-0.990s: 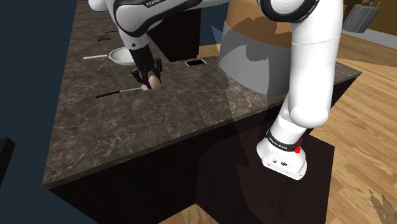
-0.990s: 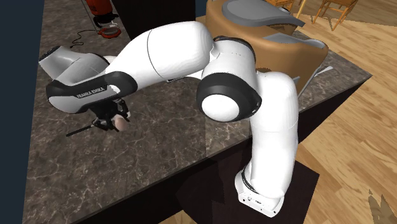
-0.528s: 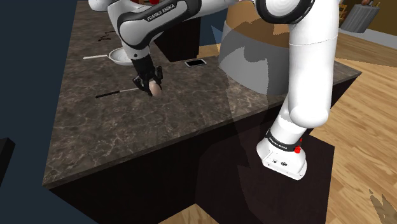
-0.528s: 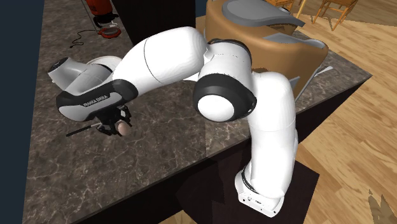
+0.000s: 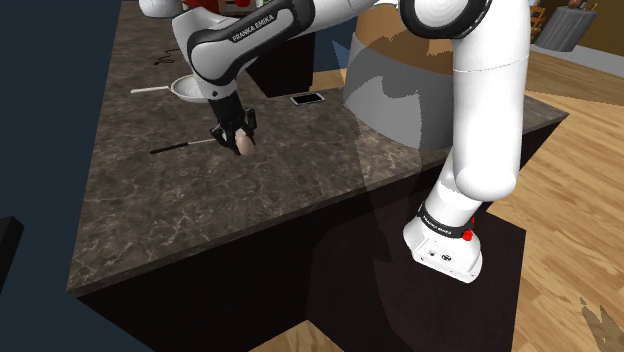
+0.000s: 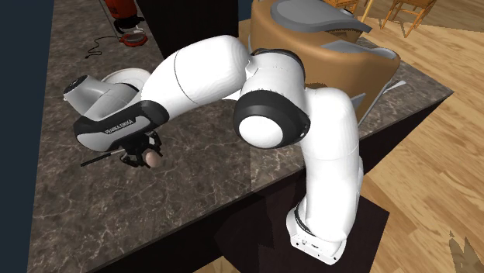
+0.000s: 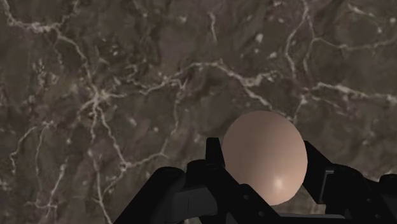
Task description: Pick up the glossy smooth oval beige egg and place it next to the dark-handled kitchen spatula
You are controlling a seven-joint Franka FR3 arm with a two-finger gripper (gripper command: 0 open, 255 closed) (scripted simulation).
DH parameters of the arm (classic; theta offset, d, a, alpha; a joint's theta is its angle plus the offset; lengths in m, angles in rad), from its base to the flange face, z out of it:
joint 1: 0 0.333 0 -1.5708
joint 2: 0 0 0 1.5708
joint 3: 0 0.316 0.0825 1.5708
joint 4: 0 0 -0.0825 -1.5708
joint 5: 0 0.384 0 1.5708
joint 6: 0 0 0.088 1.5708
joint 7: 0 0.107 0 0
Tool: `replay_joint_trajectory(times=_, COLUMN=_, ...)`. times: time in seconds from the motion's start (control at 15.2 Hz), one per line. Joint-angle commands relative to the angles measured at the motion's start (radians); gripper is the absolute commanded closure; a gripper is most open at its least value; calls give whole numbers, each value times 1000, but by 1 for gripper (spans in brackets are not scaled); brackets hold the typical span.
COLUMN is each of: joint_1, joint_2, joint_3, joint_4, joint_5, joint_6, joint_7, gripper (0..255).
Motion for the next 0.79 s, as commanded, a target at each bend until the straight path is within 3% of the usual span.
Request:
replay_joint_trajectory(times=0.0, joint_1=0, joint_2=0, joint_3=0, joint_4=0, joint_5=0, joint_6=0, joint_7=0, gripper=255)
replay_joint_trajectory(times=0.07, joint_1=0, joint_2=0, joint_3=0, joint_4=0, joint_5=0, joint_6=0, joint_7=0, gripper=255)
replay_joint_trajectory(times=0.13, joint_1=0, joint_2=0, joint_3=0, joint_4=0, joint_5=0, joint_6=0, joint_7=0, gripper=0)
replay_joint_trajectory(times=0.46, joint_1=0, joint_2=0, joint_3=0, joint_4=0, joint_5=0, joint_6=0, joint_7=0, gripper=0)
replay_joint_trajectory(times=0.73, joint_1=7, joint_2=1, joint_3=3, joint_4=129, joint_5=4, joint_6=-127, joint_7=-4, gripper=0)
